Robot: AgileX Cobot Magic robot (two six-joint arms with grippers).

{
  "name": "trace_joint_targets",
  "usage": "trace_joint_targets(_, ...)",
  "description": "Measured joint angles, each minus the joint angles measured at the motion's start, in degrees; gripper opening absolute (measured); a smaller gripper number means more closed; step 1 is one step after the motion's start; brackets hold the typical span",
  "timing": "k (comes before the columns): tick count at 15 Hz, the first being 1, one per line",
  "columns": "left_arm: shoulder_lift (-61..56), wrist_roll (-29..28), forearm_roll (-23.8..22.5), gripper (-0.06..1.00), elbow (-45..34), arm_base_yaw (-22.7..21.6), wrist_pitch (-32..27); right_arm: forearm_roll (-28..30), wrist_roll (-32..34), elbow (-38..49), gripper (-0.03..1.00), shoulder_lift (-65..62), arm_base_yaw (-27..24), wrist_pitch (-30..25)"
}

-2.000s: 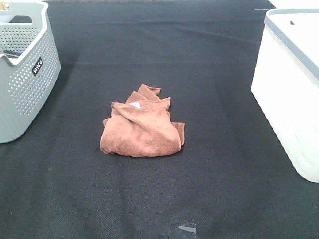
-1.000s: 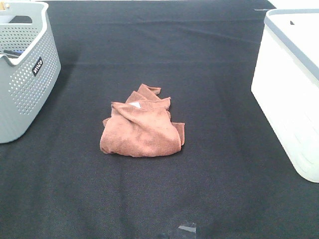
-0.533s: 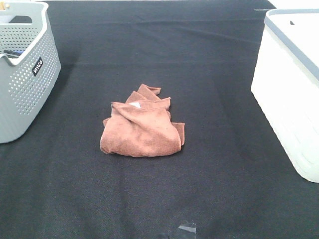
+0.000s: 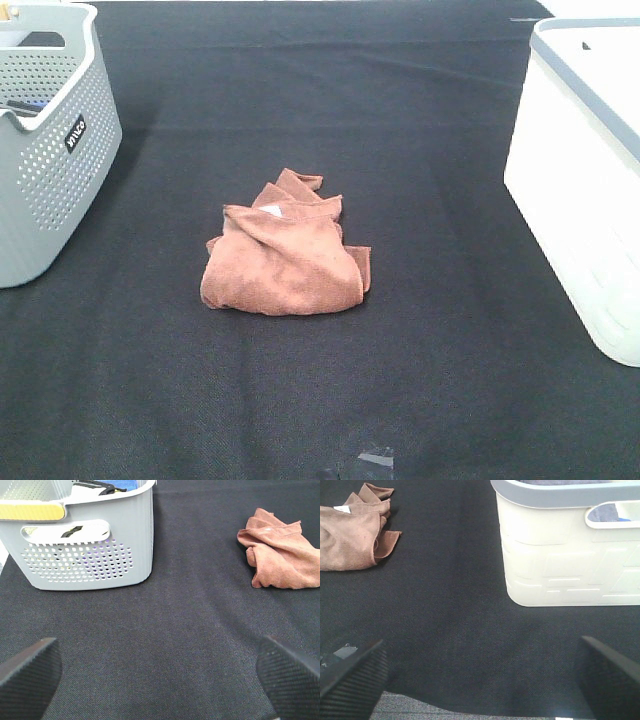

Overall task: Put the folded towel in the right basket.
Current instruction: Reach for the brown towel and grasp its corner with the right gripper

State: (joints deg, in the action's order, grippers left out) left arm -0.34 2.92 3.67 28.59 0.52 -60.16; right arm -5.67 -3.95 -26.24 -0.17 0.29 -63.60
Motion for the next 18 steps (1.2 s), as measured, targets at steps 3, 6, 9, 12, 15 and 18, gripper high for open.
trace_joint_targets(3, 0.0, 0.0, 0.0, 0.99, 0.0, 0.0, 0.0, 0.0, 0.0, 0.0, 0.97, 0.0, 0.0, 0.0)
trace_joint_targets(6, 0.0, 0.0, 0.0, 0.99, 0.0, 0.0, 0.0, 0.0, 0.0, 0.0, 0.97, 0.0, 0.0, 0.0)
trace_joint_targets(9, 0.0, 0.0, 0.0, 0.99, 0.0, 0.0, 0.0, 0.2, 0.0, 0.0, 0.97, 0.0, 0.0, 0.0)
trace_joint_targets(12, 0.0, 0.0, 0.0, 0.99, 0.0, 0.0, 0.0, 2.5, 0.0, -0.1, 0.97, 0.4, 0.0, 0.1)
trace_joint_targets(15, 0.0, 0.0, 0.1, 0.99, 0.0, 0.0, 0.0, 4.4, 0.8, -2.4, 0.97, 8.4, 0.0, 4.2)
trace_joint_targets(18, 0.0, 0.0, 0.1, 0.99, 0.0, 0.0, 0.0, 3.6, 2.6, -12.4, 0.97, 28.7, 0.0, 5.4)
